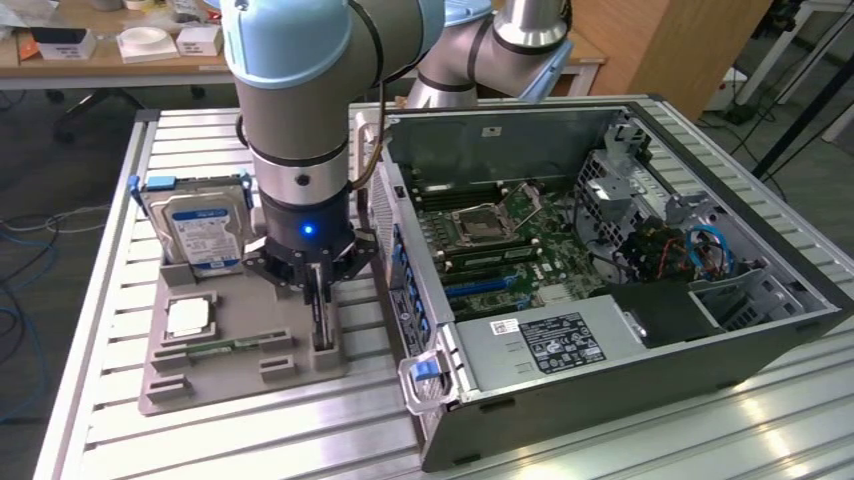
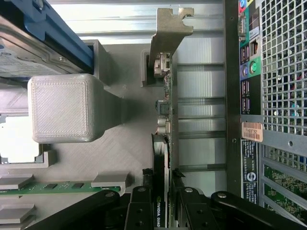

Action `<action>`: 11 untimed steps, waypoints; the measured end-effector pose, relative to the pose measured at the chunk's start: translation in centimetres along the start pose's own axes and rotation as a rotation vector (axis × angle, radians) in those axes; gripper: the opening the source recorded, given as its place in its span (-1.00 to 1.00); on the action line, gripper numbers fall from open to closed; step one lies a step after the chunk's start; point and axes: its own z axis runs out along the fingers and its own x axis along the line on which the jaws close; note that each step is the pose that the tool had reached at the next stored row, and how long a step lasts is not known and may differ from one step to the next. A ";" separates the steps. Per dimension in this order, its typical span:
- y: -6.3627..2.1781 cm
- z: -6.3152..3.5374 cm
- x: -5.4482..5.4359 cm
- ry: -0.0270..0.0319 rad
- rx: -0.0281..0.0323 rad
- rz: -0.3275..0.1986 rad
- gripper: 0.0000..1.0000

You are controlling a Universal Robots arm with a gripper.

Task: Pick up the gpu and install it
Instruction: 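Pick up the gpu and move the gpu toward the slot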

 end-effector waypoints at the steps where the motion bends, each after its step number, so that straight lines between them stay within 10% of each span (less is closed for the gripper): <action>1: 0.00 0.00 0.0 0.0000 0.0001 0.000 -0.47; 11: 0.00 0.00 0.0 0.0000 0.0000 0.000 -0.47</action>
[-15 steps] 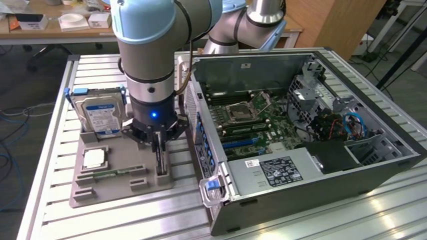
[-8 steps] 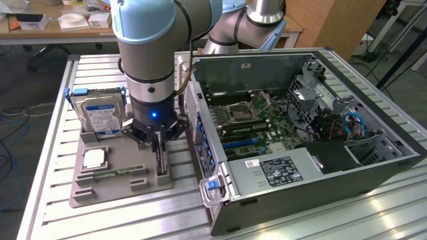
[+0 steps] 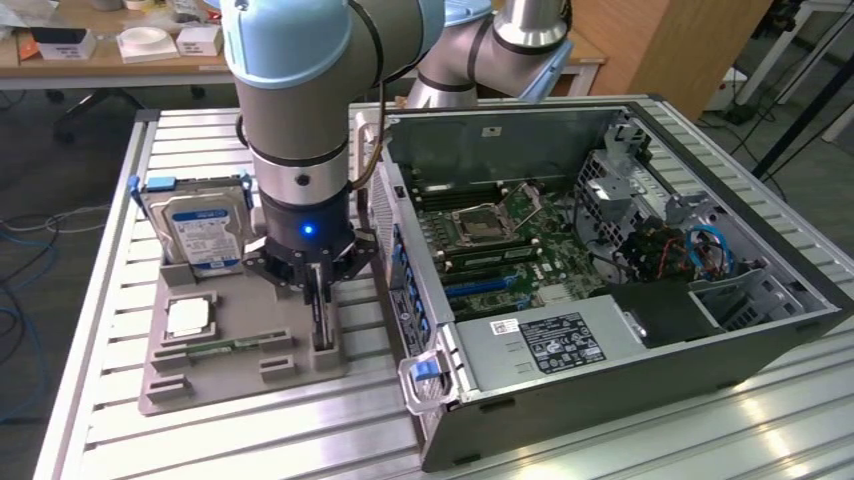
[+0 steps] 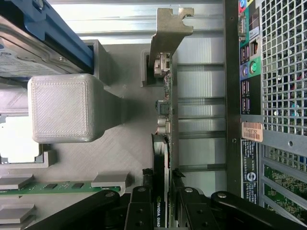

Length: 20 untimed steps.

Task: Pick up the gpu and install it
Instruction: 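Pick up the gpu and move the gpu toward the slot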

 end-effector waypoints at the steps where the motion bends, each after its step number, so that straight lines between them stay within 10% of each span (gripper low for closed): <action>1: 0.00 0.00 0.0 0.0000 0.0000 0.000 -0.47; 20: 0.08 -1.81 0.0 -0.0001 0.0000 0.000 -0.47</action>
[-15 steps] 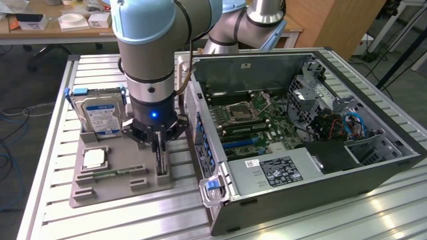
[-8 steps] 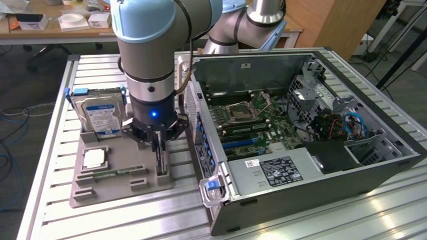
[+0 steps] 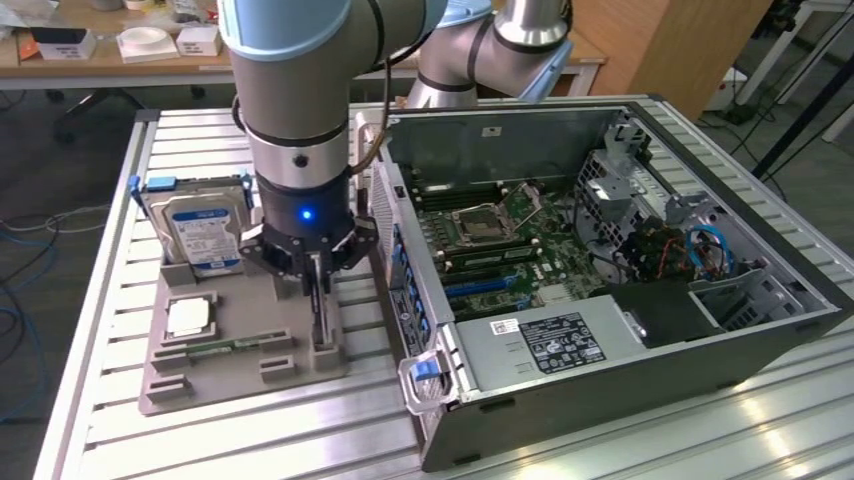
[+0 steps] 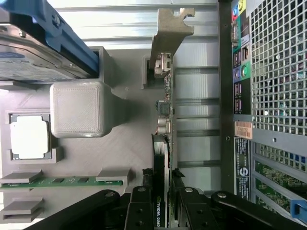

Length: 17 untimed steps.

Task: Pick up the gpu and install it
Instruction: 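Pick up the gpu and move the gpu toward the slot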

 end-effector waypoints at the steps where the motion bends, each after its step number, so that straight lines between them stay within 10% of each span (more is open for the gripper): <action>1: 0.02 -0.48 0.0 0.0000 0.0000 0.000 -0.47; 17: 0.20 -4.66 0.0 0.0000 0.0000 0.000 -0.48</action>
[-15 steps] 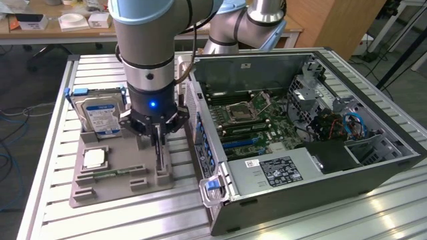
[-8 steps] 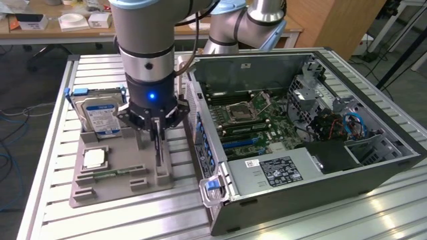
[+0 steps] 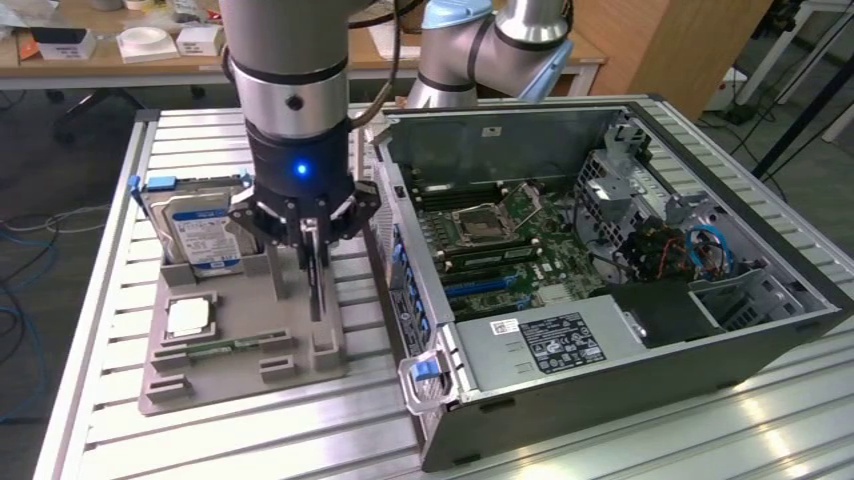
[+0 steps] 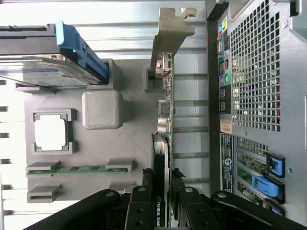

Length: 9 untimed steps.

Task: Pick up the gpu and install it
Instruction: 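Pick up the gpu and move the gpu toward the slot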

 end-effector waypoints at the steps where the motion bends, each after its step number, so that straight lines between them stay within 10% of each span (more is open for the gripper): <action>1: 0.01 -0.25 0.0 -0.0001 -0.0001 0.000 -0.48; 9: 0.10 -2.19 0.0 0.0000 0.0000 0.000 -0.48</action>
